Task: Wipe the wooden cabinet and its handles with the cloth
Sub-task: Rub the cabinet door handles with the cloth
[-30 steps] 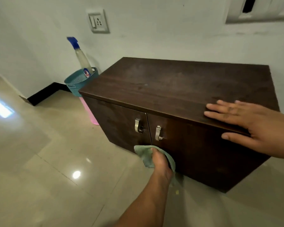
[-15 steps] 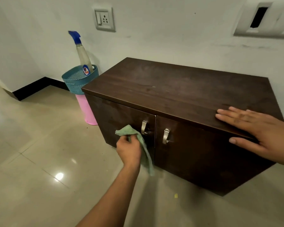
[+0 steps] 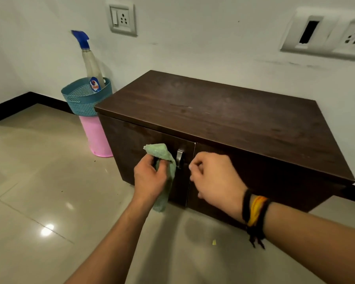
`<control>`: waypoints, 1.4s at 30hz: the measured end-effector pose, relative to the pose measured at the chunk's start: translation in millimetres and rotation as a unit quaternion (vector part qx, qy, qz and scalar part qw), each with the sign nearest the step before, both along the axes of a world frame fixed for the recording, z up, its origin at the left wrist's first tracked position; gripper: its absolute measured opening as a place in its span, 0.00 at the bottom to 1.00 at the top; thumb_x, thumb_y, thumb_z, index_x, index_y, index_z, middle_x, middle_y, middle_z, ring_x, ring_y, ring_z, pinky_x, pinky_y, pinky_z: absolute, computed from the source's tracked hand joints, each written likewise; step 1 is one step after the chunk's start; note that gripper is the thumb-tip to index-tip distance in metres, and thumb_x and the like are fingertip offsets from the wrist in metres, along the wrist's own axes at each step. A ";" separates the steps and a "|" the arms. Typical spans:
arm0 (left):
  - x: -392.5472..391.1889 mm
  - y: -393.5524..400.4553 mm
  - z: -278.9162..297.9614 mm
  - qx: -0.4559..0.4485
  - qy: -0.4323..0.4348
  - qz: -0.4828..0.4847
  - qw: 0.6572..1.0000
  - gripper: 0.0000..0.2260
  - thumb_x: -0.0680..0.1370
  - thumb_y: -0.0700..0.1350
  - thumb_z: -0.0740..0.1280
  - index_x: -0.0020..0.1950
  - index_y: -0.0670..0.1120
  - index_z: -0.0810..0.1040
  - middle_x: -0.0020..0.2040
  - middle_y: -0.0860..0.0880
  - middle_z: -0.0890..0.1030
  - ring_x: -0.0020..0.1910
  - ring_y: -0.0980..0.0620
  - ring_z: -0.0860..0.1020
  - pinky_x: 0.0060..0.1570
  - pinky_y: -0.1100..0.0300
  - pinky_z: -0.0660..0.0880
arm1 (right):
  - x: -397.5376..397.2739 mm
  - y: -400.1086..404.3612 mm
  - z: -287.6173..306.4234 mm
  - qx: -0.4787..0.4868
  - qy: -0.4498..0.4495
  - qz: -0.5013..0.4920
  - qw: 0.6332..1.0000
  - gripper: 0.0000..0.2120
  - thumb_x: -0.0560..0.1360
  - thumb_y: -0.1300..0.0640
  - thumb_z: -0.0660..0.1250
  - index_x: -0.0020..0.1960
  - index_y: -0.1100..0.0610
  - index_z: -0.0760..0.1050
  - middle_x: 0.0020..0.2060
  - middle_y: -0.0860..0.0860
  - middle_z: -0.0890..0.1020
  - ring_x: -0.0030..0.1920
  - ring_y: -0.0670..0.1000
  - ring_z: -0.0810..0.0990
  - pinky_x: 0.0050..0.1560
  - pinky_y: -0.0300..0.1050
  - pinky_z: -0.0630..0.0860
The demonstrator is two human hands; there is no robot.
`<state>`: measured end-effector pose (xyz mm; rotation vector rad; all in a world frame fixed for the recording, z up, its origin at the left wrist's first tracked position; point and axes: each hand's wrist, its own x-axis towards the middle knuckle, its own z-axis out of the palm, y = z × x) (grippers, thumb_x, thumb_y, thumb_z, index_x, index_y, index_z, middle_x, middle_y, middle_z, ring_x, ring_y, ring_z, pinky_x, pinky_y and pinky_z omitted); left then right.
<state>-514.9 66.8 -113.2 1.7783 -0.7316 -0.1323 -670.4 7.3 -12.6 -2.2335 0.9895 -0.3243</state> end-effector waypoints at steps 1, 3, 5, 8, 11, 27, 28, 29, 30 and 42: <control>1.8 -0.9 2.5 0.009 -0.007 -0.009 1.000 0.02 0.77 0.46 0.69 0.49 0.52 0.79 0.36 0.53 0.81 0.29 0.58 0.74 0.30 0.70 0.68 | 12.0 0.2 -5.1 0.036 0.006 -0.017 0.999 0.09 0.83 0.55 0.61 0.50 0.55 0.79 0.42 0.53 0.84 0.37 0.55 0.86 0.38 0.55 0.85; 4.4 -4.6 7.9 0.017 -0.018 -0.016 1.000 0.03 0.76 0.47 0.71 0.48 0.51 0.80 0.35 0.54 0.80 0.28 0.58 0.75 0.29 0.71 0.68 | 33.7 -5.4 -15.7 0.053 0.011 -0.053 0.997 0.11 0.83 0.57 0.59 0.51 0.61 0.78 0.42 0.59 0.85 0.37 0.60 0.87 0.38 0.58 0.85; 7.2 -8.0 10.9 0.018 -0.024 -0.024 0.999 0.04 0.75 0.47 0.72 0.49 0.50 0.81 0.35 0.55 0.81 0.31 0.57 0.77 0.29 0.71 0.69 | 50.0 -11.9 -22.5 0.073 -0.004 -0.108 0.991 0.11 0.83 0.55 0.59 0.51 0.60 0.77 0.40 0.59 0.85 0.32 0.59 0.87 0.33 0.57 0.85; 7.4 -6.5 6.5 0.024 -0.002 -0.030 0.999 0.07 0.75 0.46 0.72 0.52 0.48 0.82 0.39 0.58 0.82 0.36 0.59 0.80 0.34 0.71 0.73 | 63.0 -20.2 -33.5 0.057 -0.027 -0.147 0.987 0.11 0.82 0.53 0.61 0.46 0.57 0.77 0.40 0.56 0.85 0.31 0.58 0.86 0.31 0.57 0.84; 0.5 -7.2 0.4 0.014 0.033 -0.023 0.999 0.08 0.75 0.47 0.73 0.52 0.47 0.83 0.39 0.60 0.81 0.38 0.62 0.81 0.38 0.69 0.77 | 63.5 -21.9 -40.9 0.038 -0.035 -0.151 0.987 0.12 0.81 0.51 0.63 0.42 0.54 0.78 0.37 0.53 0.85 0.33 0.57 0.86 0.34 0.57 0.85; -14.2 -23.0 -4.1 -0.071 0.132 0.005 0.989 0.04 0.73 0.45 0.73 0.43 0.55 0.84 0.39 0.53 0.85 0.40 0.54 0.84 0.43 0.54 0.81 | 83.4 -20.9 -45.9 0.077 -0.115 -0.269 0.953 0.13 0.77 0.52 0.69 0.37 0.56 0.81 0.32 0.54 0.85 0.32 0.55 0.86 0.36 0.52 0.85; -13.8 -22.3 -6.5 -0.072 0.134 0.007 0.988 0.03 0.73 0.45 0.73 0.44 0.52 0.85 0.39 0.53 0.85 0.39 0.56 0.83 0.42 0.56 0.81 | 84.9 -20.3 -47.6 0.068 -0.116 -0.270 0.953 0.13 0.76 0.52 0.70 0.36 0.56 0.82 0.33 0.54 0.85 0.34 0.56 0.86 0.38 0.54 0.86; -14.4 -21.4 -11.0 -0.067 0.127 0.008 0.990 0.03 0.74 0.44 0.72 0.44 0.50 0.85 0.38 0.53 0.85 0.38 0.56 0.83 0.40 0.58 0.79 | 85.4 -20.0 -48.6 0.066 -0.118 -0.270 0.953 0.12 0.75 0.52 0.71 0.36 0.57 0.82 0.33 0.55 0.86 0.36 0.57 0.86 0.40 0.55 0.86; -16.2 -21.3 -18.4 -0.057 0.115 0.010 0.992 0.03 0.74 0.43 0.71 0.42 0.48 0.84 0.37 0.52 0.84 0.36 0.55 0.81 0.38 0.58 0.77 | 85.2 -21.2 -48.4 0.068 -0.121 -0.272 0.952 0.12 0.75 0.52 0.71 0.36 0.57 0.82 0.33 0.55 0.86 0.37 0.58 0.86 0.41 0.55 0.86; -20.5 -23.9 -23.5 -0.031 0.043 0.035 0.998 0.05 0.71 0.38 0.67 0.41 0.41 0.83 0.38 0.47 0.82 0.39 0.47 0.80 0.40 0.58 0.73 | 86.2 -21.0 -43.4 0.078 -0.121 -0.261 0.955 0.14 0.72 0.53 0.71 0.30 0.55 0.75 0.31 0.55 0.85 0.38 0.62 0.86 0.43 0.61 0.85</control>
